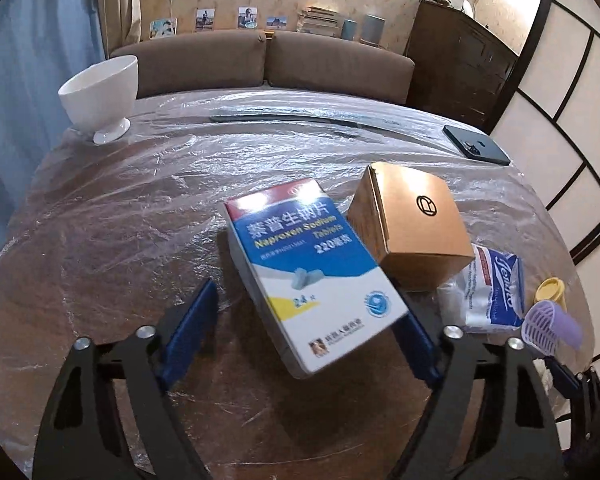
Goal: Collect trash
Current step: 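Grasp the naproxen medicine box with the left gripper while the right grasps the beige cloth bundle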
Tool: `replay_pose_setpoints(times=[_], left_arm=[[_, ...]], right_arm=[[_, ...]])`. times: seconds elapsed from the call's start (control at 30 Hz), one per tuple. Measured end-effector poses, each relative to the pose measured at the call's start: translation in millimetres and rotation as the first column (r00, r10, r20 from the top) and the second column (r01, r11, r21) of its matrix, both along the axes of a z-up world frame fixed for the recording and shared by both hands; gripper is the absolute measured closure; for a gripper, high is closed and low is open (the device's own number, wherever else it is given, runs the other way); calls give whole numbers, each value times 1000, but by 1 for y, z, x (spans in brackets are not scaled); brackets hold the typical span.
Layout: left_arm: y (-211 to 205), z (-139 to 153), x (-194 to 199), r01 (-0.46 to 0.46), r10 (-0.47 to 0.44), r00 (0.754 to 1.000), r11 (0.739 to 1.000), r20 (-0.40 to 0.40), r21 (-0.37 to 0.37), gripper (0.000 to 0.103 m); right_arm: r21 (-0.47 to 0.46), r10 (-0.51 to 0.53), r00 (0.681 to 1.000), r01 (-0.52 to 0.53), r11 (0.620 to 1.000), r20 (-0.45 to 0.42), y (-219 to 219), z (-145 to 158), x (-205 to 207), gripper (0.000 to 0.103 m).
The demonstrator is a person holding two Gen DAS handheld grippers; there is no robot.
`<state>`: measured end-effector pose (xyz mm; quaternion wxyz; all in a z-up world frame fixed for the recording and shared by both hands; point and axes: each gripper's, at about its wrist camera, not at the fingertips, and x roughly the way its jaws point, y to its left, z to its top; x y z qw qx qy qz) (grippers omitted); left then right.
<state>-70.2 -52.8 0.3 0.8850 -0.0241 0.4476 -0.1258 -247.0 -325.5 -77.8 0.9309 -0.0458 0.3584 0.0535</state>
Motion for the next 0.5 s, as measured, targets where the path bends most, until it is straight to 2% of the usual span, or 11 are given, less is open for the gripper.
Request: replay_pose_setpoints(times=[0.1, 0.17, 0.33, 0.5], left_arm=[[1, 0, 0, 1, -1, 1000, 1000, -1, -1, 39], [3, 1, 0, 0, 0, 1000, 1000, 1, -3, 41], [11, 5, -4, -19, 19, 1000, 1000, 22, -13, 48], [19, 7, -8, -27, 28, 999, 999, 37, -28, 51]], right_arm=[[14, 3, 1000, -3, 1000, -7, 1, 1, 2, 26], [31, 10, 1000, -9, 999, -14, 1, 1, 3, 35], [45, 24, 999, -23, 999, -21, 3, 3, 5, 49], [63, 21, 999, -19, 998, -27, 2, 3, 4, 52]])
